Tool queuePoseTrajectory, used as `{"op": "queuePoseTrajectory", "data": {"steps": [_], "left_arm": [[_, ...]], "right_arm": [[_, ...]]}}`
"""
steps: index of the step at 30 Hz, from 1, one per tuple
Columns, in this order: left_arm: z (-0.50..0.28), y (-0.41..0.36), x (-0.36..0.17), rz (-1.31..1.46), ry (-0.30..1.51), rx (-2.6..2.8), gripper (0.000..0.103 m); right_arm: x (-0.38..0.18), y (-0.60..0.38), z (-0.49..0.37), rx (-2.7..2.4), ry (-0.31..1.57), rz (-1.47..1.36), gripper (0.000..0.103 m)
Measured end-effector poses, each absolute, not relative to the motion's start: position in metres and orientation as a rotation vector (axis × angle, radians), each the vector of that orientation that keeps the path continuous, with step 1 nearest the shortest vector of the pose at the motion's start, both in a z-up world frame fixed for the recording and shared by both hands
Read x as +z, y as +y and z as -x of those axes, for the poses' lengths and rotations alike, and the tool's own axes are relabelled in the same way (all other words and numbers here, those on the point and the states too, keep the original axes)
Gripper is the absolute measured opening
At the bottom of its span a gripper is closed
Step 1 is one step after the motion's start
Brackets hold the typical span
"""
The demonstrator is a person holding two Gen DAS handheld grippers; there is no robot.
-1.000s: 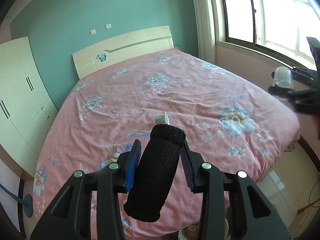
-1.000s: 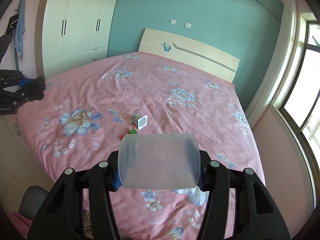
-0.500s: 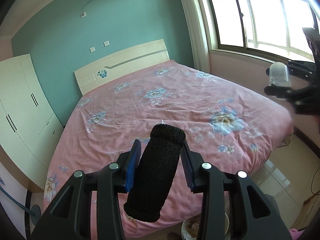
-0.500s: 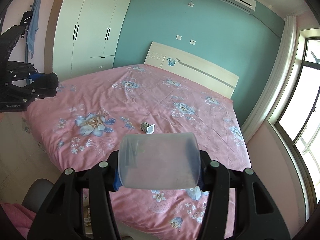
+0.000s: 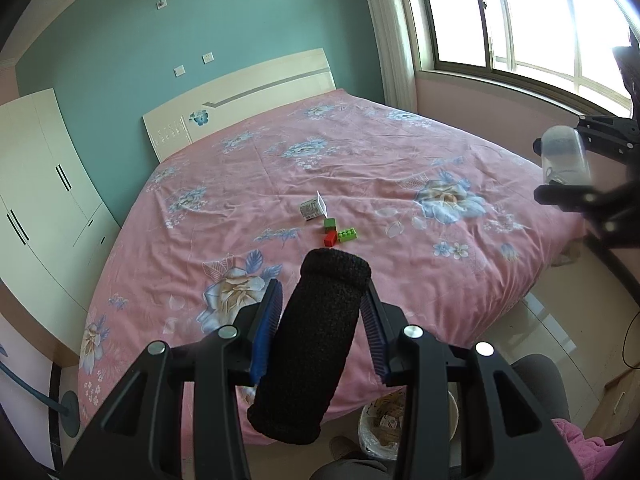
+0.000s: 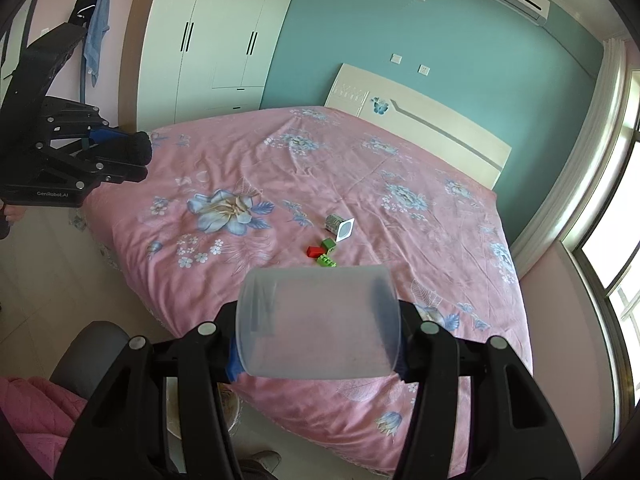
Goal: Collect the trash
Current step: 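Carry the foam tube and clear cup back over the trash bin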
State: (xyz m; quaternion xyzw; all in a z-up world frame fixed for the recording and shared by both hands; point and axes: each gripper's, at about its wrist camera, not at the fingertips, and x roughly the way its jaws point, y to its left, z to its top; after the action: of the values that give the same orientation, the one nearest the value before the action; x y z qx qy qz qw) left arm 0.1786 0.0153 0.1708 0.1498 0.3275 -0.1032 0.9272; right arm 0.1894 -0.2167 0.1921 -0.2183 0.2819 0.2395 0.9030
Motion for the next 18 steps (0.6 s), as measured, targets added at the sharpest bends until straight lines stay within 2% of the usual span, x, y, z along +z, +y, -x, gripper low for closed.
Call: {"op": "queuePoseTrajectory", "data": {"steps": [18], "left_arm": [[-0.196,0.027,0.019,-0.216,0.951,-0.255,0.042]], "right_arm": [[0.047,-0.176,-0.182,0.55,0.772,0.453,0.055]]}}
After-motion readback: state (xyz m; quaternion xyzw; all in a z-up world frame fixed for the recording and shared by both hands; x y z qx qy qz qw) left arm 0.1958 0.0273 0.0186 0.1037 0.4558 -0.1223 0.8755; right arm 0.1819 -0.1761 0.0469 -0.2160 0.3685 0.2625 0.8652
